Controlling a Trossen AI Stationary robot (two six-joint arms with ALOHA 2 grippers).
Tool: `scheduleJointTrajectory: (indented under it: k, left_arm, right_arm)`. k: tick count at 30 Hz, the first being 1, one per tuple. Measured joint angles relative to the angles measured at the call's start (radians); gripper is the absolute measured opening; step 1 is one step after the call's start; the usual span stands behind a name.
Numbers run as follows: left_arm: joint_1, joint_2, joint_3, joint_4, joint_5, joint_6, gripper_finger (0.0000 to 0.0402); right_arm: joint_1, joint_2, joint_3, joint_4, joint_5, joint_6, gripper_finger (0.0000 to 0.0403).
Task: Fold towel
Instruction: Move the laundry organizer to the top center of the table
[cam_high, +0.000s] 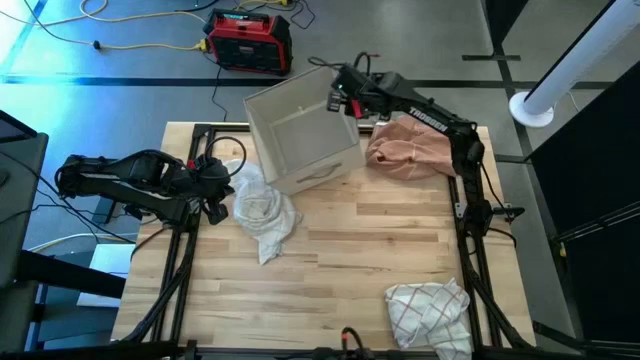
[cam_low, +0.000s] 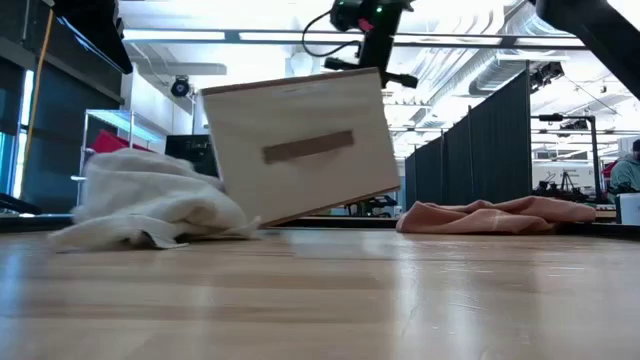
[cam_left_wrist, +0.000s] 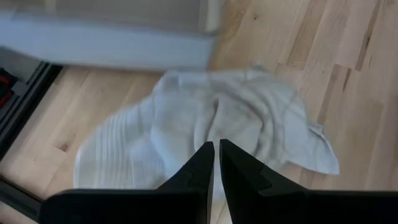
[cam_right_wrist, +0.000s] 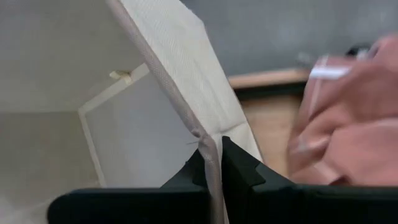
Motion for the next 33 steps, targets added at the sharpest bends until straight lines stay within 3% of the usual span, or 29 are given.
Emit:
scheduleJointTrajectory:
  k: [6,11,16,23,33]
  left_arm:
    - [0.0,0.0,0.0,-0.002,-0.005,0.023,0.0018]
    - [0.0,-0.001,0.0,-0.015,-0.005,0.025,0.0018]
    - [0.0,-0.004,0.0,-0.021,-0.005,0.034,0.0018]
    - [0.0,-0.004,0.0,-0.02,-0.005,0.051,0.0018]
    - [0.0,-0.004,0.0,-0.02,-0.014,0.061,0.0018]
  right_arm:
    - [0.035,0.091,0.0,0.021,-0.007,0.185,0.0]
    - [0.039,0.117,0.0,0.031,0.057,0.221,0.0]
    - [0.035,0.11,0.0,-0.042,0.144,0.304,0.0]
    - [0.012,0.105,0.003,-0.168,0.155,0.397,0.0]
    - [0.009,0.105,0.003,-0.173,0.164,0.195,0.0]
